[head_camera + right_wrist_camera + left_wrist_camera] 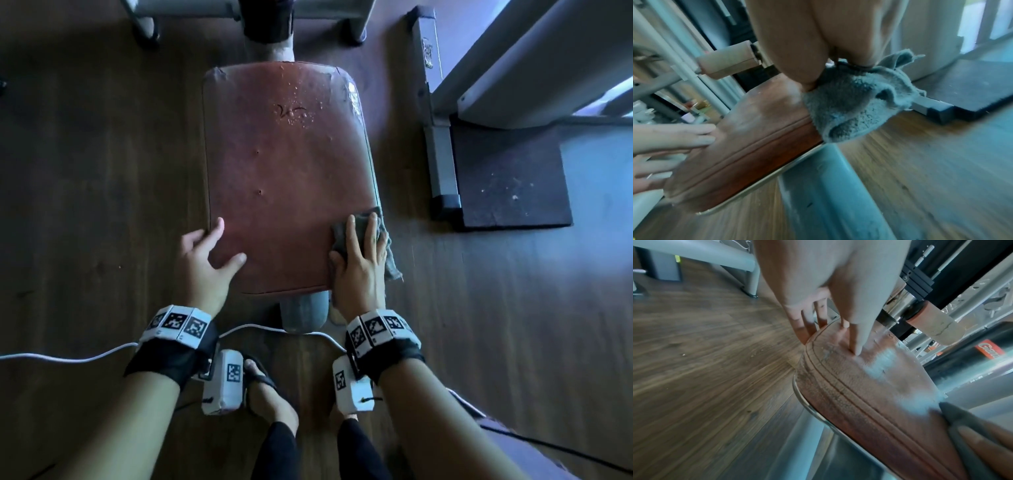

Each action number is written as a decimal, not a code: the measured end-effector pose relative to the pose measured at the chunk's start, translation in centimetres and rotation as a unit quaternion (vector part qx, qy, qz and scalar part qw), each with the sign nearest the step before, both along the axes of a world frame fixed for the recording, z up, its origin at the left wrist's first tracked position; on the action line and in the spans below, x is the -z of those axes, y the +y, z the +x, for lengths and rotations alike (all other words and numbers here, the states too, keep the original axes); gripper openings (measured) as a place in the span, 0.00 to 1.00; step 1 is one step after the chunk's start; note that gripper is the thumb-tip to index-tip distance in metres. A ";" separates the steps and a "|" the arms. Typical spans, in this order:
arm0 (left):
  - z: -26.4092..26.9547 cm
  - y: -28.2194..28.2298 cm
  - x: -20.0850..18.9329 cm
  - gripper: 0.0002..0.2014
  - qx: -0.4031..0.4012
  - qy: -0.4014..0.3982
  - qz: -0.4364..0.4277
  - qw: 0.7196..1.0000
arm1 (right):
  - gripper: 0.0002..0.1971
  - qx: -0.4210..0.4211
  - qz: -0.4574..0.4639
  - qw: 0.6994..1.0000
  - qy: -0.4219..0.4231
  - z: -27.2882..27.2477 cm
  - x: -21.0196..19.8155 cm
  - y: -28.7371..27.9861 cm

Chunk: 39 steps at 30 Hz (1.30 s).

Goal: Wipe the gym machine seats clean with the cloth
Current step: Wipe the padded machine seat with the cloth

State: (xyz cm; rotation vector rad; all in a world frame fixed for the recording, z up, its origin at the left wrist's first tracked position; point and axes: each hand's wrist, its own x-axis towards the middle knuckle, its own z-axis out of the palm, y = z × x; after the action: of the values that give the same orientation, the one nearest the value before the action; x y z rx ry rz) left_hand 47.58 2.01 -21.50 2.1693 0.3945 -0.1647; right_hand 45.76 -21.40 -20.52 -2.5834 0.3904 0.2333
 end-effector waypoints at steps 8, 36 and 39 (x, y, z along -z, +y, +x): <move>0.5 1.8 -0.2 0.33 0.033 -0.008 -0.013 0.999 | 0.34 0.245 0.118 0.962 -0.033 -3.0 -0.1 2.7; -0.2 2.0 0.8 0.33 0.028 -0.032 -0.023 0.999 | 0.39 0.338 0.158 0.925 -0.076 -3.8 1.7 1.5; -0.2 1.9 0.8 0.33 0.021 -0.033 -0.023 0.999 | 0.40 0.352 0.179 0.914 -0.093 -4.1 1.7 4.6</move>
State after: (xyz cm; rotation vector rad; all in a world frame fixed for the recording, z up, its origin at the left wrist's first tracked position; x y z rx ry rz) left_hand 47.35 3.91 -22.35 2.1323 0.3060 -0.1249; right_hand 41.64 -16.80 -22.22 -1.9342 1.0581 -0.1855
